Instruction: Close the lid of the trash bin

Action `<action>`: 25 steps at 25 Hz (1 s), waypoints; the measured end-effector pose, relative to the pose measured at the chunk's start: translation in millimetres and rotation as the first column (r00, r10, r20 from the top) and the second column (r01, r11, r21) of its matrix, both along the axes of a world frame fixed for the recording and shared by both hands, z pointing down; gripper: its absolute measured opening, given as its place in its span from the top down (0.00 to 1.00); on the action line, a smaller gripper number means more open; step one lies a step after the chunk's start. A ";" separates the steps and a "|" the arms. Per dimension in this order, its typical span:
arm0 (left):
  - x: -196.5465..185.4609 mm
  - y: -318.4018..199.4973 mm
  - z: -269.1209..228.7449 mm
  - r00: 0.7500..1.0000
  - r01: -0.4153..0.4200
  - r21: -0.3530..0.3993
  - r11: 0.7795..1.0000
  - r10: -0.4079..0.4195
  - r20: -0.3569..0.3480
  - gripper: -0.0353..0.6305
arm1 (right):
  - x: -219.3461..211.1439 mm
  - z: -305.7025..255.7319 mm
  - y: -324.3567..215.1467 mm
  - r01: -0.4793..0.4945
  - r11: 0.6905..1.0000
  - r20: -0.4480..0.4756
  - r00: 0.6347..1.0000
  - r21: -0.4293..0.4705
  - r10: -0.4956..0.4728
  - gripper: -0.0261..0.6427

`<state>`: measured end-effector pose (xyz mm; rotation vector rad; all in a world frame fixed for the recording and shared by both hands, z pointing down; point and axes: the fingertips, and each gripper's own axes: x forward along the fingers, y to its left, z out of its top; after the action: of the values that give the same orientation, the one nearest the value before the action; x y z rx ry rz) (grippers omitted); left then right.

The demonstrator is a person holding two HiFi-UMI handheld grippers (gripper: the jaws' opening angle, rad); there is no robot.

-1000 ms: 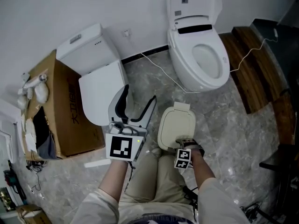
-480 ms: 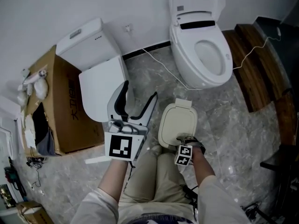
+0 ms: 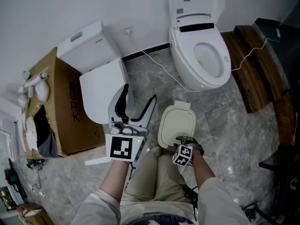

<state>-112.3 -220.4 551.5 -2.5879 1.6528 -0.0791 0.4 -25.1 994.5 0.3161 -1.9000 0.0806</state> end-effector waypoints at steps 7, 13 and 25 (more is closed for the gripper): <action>11.0 27.0 -93.0 0.997 -0.002 -0.064 0.998 -0.003 -0.074 0.45 | 22.5 -260.9 -83.2 -0.511 0.826 0.416 0.822 0.236 0.389 0.73; 19.7 79.8 -178.1 0.992 -0.039 -0.077 0.996 0.030 -0.119 0.45 | 85.2 -534.0 -90.3 -0.854 0.460 0.783 0.453 0.243 0.427 0.73; 46.6 125.6 -279.6 0.988 -0.050 0.131 0.990 0.069 -0.142 0.90 | 104.0 -697.2 -45.7 -0.908 0.283 0.921 0.360 0.309 0.151 0.94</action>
<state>-65.7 -94.7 271.9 -2.5989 1.5650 0.2173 104.4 -70.9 297.3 2.0725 -2.3995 -0.2260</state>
